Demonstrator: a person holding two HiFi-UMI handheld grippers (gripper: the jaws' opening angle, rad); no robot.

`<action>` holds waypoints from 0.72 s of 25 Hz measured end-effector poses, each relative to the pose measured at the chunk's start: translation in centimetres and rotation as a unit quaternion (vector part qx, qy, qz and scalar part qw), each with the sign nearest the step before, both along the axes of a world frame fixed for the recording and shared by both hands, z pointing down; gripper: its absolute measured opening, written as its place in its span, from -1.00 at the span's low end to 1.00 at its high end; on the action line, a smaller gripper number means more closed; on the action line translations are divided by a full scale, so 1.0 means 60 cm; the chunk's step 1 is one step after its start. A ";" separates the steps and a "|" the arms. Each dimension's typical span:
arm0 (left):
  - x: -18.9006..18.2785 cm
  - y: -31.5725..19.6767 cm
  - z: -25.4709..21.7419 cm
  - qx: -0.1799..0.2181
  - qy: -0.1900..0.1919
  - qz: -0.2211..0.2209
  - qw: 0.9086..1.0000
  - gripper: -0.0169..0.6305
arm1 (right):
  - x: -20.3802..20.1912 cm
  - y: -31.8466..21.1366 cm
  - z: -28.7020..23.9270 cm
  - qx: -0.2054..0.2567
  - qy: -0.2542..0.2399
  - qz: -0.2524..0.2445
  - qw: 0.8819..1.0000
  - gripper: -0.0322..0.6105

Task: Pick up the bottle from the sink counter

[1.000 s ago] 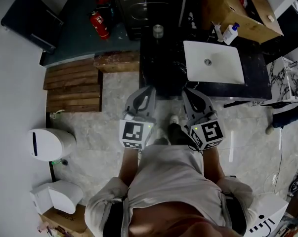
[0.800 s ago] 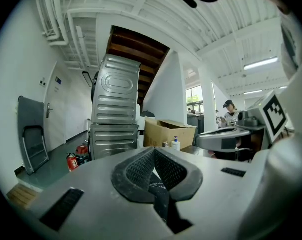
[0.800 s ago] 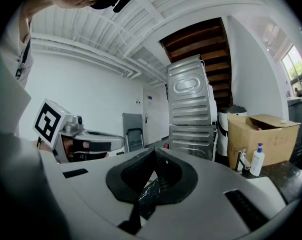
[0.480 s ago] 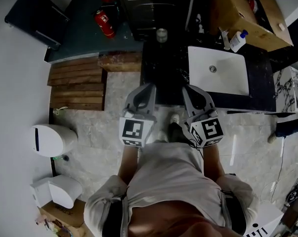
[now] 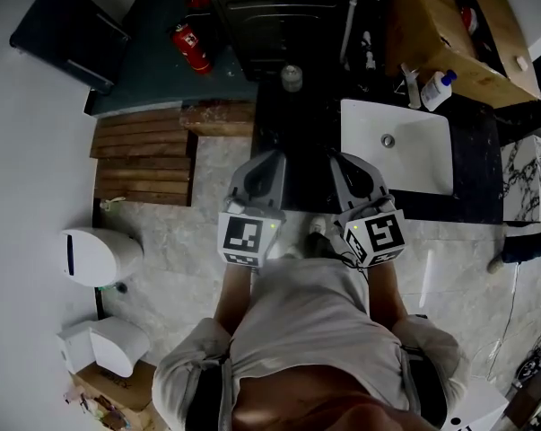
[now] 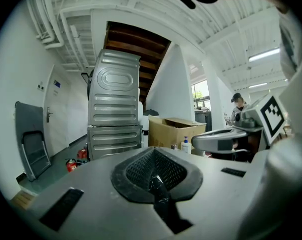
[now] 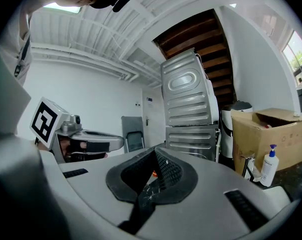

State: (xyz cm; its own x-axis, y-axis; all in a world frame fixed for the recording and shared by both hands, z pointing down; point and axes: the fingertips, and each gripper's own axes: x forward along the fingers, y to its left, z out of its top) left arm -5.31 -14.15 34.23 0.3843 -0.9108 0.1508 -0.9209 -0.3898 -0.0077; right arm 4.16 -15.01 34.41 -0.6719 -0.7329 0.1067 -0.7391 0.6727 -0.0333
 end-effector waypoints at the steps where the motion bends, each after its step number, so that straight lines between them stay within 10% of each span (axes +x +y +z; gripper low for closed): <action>1: 0.002 -0.007 0.001 -0.001 -0.001 -0.002 1.000 -0.94 | 0.002 -0.007 0.001 -0.001 -0.001 -0.002 1.000 -0.91; 18: 0.032 -0.093 0.037 -0.026 -0.006 -0.021 0.999 -0.94 | 0.034 -0.094 0.035 -0.028 -0.001 -0.022 0.999 -0.91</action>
